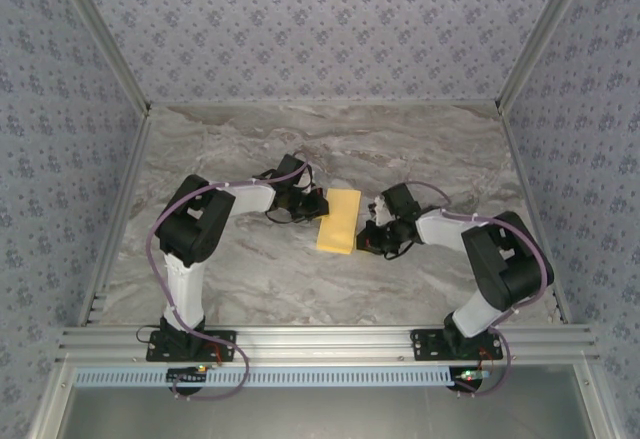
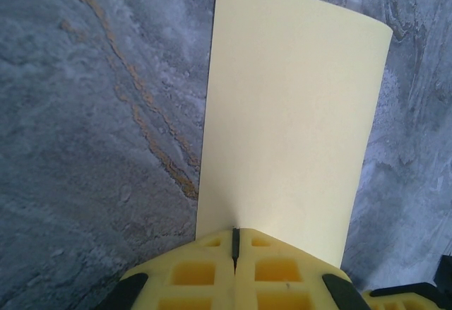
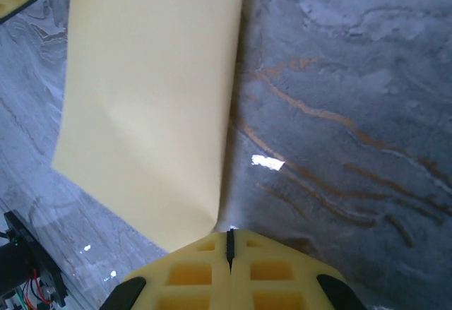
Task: Fold a paper plane with a square sheet of paper (pick it up from the middle)
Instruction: First fold in half a square sheet of paper at the center of the table.
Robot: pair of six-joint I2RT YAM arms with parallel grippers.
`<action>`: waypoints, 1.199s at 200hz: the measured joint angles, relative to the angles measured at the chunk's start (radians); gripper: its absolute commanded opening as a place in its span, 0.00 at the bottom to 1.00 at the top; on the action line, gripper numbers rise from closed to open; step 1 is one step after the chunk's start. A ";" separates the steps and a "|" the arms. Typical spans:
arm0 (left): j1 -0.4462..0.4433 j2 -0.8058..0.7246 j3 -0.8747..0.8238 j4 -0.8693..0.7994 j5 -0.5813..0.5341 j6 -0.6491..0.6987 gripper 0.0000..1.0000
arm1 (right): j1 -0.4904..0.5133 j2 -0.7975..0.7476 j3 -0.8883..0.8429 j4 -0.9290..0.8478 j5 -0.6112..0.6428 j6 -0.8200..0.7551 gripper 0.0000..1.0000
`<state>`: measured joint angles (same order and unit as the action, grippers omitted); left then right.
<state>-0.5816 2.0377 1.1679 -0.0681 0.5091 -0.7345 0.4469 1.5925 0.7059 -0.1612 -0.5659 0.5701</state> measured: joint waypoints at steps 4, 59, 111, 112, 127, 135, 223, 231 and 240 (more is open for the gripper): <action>0.000 0.000 0.000 0.000 0.000 0.000 0.00 | 0.003 0.000 0.014 -0.006 0.002 -0.002 0.00; 0.000 0.000 0.000 0.000 0.000 -0.004 0.00 | 0.062 0.106 0.183 0.032 0.005 -0.007 0.00; 0.000 0.000 0.000 0.000 0.000 -0.010 0.00 | 0.082 0.175 0.183 0.047 0.004 -0.011 0.00; 0.000 0.000 0.000 0.000 0.000 -0.010 0.00 | 0.082 0.175 0.182 0.047 0.004 -0.011 0.00; 0.000 0.000 0.000 0.000 0.000 -0.011 0.00 | 0.082 0.182 0.175 0.065 0.003 -0.016 0.00; 0.000 0.000 0.000 0.000 0.000 -0.011 0.00 | 0.082 0.184 0.167 0.070 0.002 -0.020 0.00; 0.000 0.000 0.000 0.000 0.000 -0.018 0.00 | 0.080 0.081 -0.003 0.143 -0.035 -0.071 0.00; 0.000 0.000 0.000 0.000 0.000 -0.018 0.00 | 0.081 0.067 -0.018 0.136 -0.039 -0.074 0.00; 0.000 0.000 0.000 0.000 0.000 -0.018 0.00 | 0.082 0.050 -0.032 0.123 -0.042 -0.079 0.00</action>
<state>-0.5816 2.0377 1.1679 -0.0677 0.5091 -0.7525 0.5289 1.6428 0.6743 -0.0383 -0.6079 0.4911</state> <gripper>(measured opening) 0.061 0.043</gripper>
